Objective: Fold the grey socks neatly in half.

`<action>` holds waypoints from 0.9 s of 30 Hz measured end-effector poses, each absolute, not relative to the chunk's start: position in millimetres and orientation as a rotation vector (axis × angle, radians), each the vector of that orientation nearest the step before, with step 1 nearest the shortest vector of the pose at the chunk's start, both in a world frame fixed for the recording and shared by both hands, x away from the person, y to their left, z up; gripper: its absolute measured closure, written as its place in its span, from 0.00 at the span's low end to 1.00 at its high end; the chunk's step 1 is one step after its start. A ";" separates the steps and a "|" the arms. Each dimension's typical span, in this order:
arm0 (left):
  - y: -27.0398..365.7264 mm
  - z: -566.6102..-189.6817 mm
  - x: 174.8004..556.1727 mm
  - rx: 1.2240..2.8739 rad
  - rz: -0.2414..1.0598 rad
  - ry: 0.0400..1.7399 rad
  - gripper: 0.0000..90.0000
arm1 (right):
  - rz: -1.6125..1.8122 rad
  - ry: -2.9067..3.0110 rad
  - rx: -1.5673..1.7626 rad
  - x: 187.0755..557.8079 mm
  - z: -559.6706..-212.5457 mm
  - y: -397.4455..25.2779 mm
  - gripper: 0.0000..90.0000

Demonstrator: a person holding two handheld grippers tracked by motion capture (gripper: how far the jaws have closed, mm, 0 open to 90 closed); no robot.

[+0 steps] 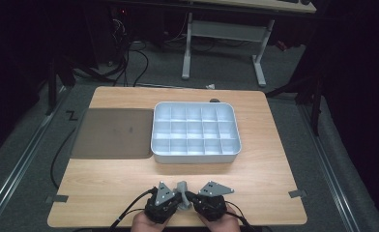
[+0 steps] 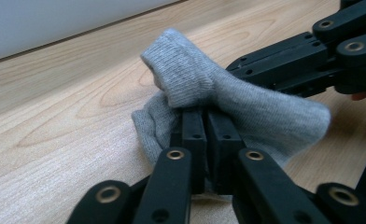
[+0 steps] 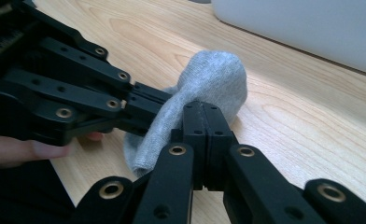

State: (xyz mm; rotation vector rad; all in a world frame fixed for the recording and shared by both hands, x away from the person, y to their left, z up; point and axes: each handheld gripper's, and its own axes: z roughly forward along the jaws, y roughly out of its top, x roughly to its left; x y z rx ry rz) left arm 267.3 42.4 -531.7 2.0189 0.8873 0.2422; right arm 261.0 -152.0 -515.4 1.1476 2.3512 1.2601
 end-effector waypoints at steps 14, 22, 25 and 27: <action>51.4 -526.9 266.6 1.967 0.238 0.893 0.82 | 1.243 2.331 1.180 262.9 -518.9 -156.9 1.00; 56.8 -523.3 266.1 1.945 0.247 0.890 0.79 | 1.241 2.328 1.183 262.4 -518.6 -159.1 1.00; 60.8 -520.7 266.2 1.927 0.255 0.895 0.78 | 1.240 2.328 1.186 262.7 -518.8 -159.6 1.00; 64.9 -518.2 266.1 1.916 0.265 0.897 0.76 | 1.240 2.330 1.186 262.4 -518.6 -159.5 1.00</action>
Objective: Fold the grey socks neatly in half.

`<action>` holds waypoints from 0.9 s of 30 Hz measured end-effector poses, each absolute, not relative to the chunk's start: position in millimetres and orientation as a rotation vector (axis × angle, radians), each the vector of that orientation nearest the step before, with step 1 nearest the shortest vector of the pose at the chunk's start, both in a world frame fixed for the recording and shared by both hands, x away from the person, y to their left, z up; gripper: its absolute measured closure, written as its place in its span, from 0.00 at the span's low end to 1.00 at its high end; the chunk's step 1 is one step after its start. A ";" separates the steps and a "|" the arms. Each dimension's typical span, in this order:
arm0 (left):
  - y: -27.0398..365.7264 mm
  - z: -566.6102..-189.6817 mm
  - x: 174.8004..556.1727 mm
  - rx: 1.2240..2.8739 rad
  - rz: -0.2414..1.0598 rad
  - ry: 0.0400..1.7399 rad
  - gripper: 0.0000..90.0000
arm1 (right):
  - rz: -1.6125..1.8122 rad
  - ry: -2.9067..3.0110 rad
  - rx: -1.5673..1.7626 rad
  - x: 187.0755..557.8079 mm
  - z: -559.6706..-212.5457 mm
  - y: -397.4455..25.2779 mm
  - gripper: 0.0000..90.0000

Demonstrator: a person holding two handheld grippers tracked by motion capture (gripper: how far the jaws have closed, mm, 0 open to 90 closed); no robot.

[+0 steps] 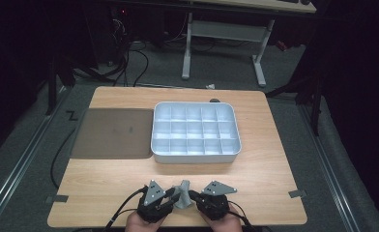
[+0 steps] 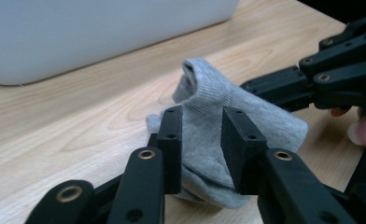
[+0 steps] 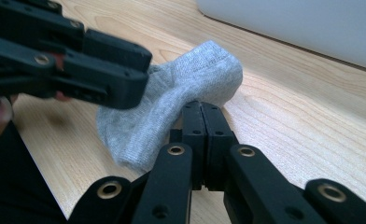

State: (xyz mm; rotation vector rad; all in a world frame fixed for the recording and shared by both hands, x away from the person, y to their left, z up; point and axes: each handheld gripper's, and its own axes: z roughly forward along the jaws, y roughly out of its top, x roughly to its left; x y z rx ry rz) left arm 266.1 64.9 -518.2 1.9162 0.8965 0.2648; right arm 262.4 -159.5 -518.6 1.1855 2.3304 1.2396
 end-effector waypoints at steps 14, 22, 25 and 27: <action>77.8 -528.0 267.3 2.011 0.276 0.975 0.90 | 1.247 2.330 1.188 261.9 -518.2 -160.2 1.00; 66.7 -529.2 266.7 2.036 0.267 0.953 0.90 | 1.252 2.323 1.184 261.8 -516.5 -160.7 1.00; 62.6 -530.1 267.8 2.047 0.260 0.946 0.91 | 1.252 2.324 1.180 261.4 -515.9 -160.4 1.00; 59.3 -530.6 268.5 2.049 0.258 0.942 0.91 | 1.251 2.322 1.178 261.4 -515.2 -160.0 1.00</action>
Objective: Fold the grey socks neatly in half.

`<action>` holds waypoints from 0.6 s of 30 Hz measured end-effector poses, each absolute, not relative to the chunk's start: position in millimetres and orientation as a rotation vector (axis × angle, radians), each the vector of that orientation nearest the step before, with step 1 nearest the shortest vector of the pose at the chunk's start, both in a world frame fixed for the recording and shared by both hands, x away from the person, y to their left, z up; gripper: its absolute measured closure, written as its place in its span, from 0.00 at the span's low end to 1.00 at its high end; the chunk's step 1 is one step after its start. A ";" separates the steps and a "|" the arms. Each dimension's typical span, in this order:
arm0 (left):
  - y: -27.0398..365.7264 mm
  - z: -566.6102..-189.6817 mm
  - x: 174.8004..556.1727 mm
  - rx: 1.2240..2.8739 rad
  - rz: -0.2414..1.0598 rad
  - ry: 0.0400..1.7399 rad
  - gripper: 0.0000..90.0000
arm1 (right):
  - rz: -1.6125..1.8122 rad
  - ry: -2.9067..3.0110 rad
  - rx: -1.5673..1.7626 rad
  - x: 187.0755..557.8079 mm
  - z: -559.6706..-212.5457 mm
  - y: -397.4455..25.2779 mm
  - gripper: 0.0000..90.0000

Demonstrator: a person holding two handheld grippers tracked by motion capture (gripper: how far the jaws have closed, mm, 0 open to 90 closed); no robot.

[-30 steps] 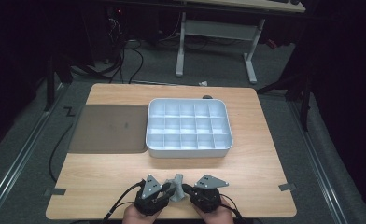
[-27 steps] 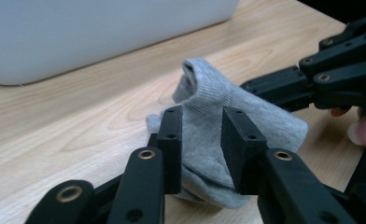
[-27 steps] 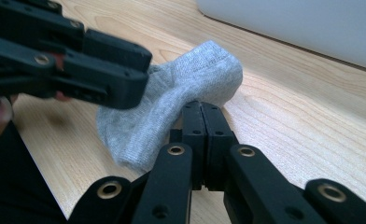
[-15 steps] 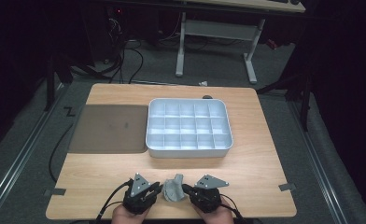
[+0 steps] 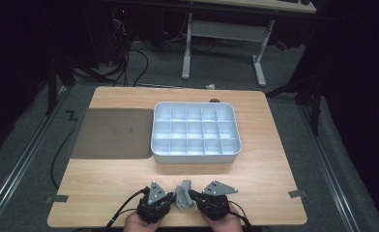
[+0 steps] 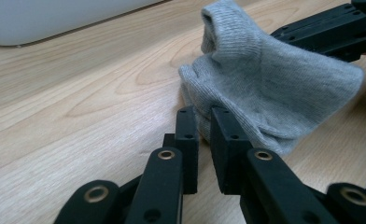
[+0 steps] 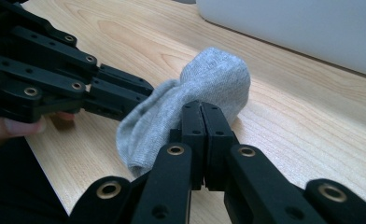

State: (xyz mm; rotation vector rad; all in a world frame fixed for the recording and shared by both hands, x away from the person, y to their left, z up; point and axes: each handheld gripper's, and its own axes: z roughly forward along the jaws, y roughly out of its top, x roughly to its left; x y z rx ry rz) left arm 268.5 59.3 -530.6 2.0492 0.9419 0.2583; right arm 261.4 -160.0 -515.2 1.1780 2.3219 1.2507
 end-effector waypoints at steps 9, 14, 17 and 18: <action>36.3 -529.9 274.8 2.066 0.253 0.903 0.93 | 1.233 2.300 1.191 262.2 -512.7 -165.8 1.00; 29.7 -531.1 274.5 2.077 0.248 0.888 0.95 | 1.232 2.301 1.188 262.9 -514.2 -165.7 1.00; 27.4 -531.7 274.2 2.089 0.249 0.873 0.96 | 1.240 2.300 1.182 261.6 -513.0 -164.6 1.00; 27.1 -532.1 274.2 2.091 0.251 0.871 0.96 | 1.243 2.301 1.175 261.4 -512.9 -164.2 1.00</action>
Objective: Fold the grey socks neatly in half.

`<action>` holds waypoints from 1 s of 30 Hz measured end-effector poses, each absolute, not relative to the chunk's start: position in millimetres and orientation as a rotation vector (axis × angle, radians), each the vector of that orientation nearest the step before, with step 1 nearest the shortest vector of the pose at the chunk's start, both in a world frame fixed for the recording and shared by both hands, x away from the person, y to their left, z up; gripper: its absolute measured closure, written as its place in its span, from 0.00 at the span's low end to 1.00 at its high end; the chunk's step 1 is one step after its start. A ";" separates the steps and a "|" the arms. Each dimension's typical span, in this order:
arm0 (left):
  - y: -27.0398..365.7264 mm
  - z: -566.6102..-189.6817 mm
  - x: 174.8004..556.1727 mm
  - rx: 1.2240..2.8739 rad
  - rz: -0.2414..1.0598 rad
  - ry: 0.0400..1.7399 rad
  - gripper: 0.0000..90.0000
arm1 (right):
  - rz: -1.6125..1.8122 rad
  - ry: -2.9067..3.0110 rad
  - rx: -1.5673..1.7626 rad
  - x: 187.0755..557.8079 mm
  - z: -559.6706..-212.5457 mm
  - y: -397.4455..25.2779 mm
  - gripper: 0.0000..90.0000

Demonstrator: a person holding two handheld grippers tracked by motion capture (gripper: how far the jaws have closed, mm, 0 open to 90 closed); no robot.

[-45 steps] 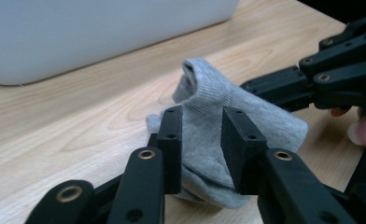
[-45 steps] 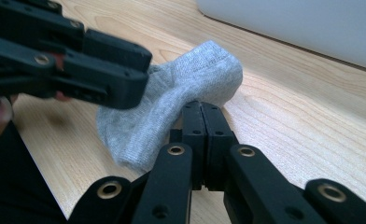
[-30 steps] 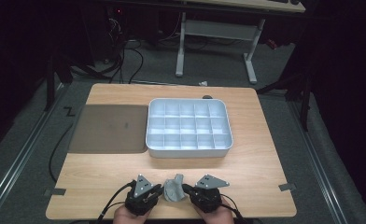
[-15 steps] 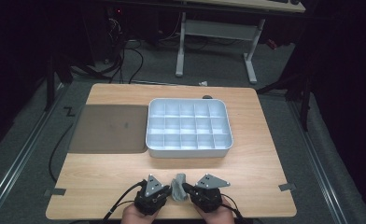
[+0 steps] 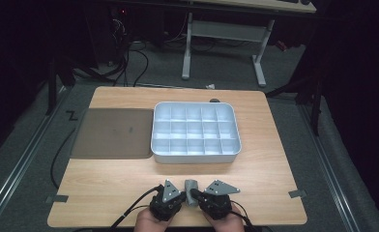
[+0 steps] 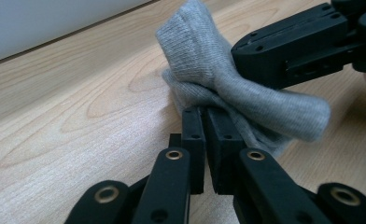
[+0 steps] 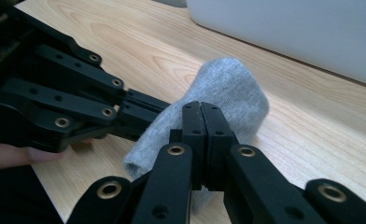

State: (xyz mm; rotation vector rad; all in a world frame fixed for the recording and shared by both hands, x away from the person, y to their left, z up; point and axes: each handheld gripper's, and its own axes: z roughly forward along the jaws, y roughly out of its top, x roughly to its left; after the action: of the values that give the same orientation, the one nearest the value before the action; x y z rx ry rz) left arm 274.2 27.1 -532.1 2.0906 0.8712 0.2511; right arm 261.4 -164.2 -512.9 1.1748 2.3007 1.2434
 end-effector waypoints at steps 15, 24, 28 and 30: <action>29.8 -533.3 274.7 2.118 0.257 0.860 0.97 | 1.189 2.319 1.143 260.0 -523.8 -155.8 1.00; 44.2 -521.9 270.7 2.013 0.287 0.871 0.94 | 1.201 2.320 1.133 259.8 -525.8 -156.8 1.00; 41.2 -517.3 266.3 1.977 0.296 0.843 0.97 | 1.214 2.322 1.141 260.0 -526.2 -157.7 1.00; 38.9 -517.3 265.7 1.967 0.291 0.837 0.98 | 1.228 2.323 1.150 260.3 -526.7 -158.7 1.00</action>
State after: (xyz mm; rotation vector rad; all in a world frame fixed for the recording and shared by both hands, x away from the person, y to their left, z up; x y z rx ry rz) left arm 265.7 38.9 -517.3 1.9672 0.8367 0.2906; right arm 260.3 -158.7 -526.7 1.1495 2.3230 1.2285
